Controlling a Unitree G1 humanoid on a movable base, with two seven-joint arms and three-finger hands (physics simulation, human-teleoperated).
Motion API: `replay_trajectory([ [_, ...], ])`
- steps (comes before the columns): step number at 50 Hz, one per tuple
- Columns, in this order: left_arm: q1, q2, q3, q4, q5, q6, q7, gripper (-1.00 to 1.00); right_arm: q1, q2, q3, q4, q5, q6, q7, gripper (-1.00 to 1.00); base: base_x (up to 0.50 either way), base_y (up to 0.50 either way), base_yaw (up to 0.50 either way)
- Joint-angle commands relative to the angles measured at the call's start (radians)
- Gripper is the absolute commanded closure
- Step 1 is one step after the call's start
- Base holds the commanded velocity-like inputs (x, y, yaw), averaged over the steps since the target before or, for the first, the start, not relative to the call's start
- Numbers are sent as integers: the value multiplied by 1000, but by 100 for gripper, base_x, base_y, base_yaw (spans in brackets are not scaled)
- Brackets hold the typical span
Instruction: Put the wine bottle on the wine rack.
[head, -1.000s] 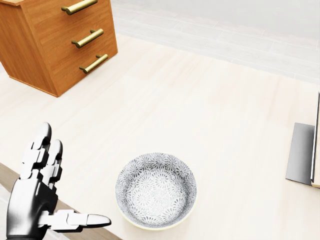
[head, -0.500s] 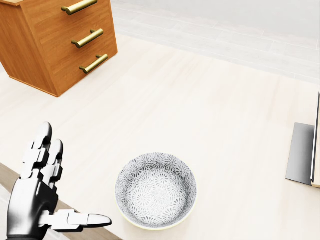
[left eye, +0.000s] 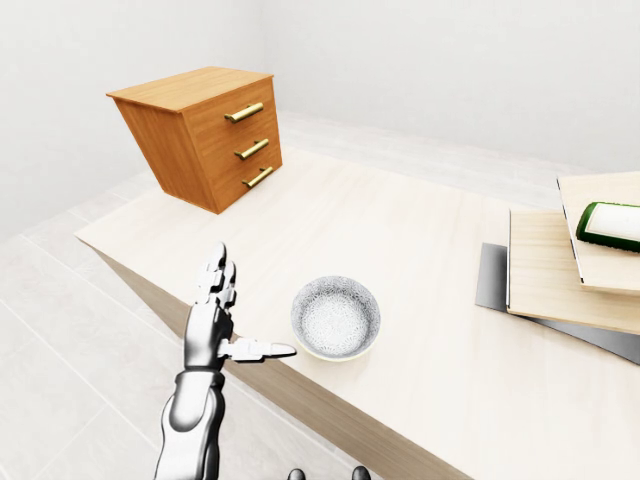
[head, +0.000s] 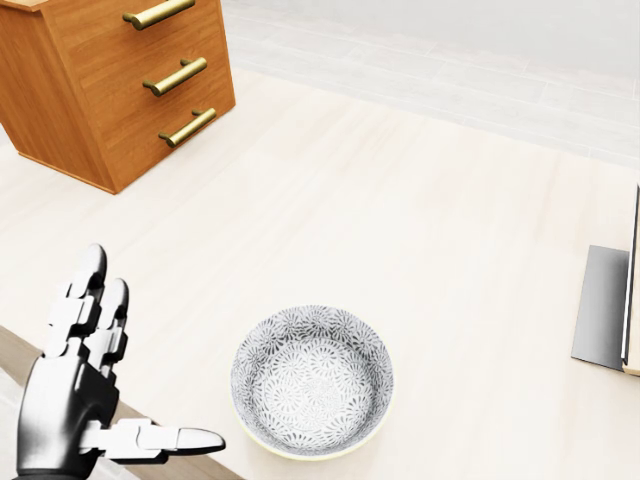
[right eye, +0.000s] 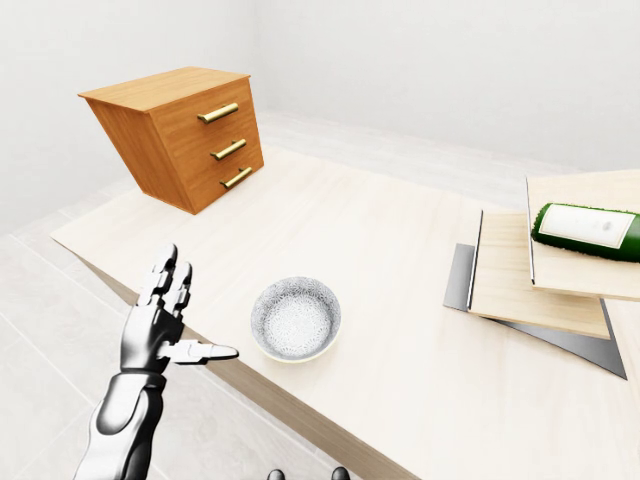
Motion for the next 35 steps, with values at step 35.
replay_trajectory([
  [35,6,1,-15,-44,0,24,-8,-100,-76,196,-738,-1387,43,0,-659,-100,0,0,0],
])
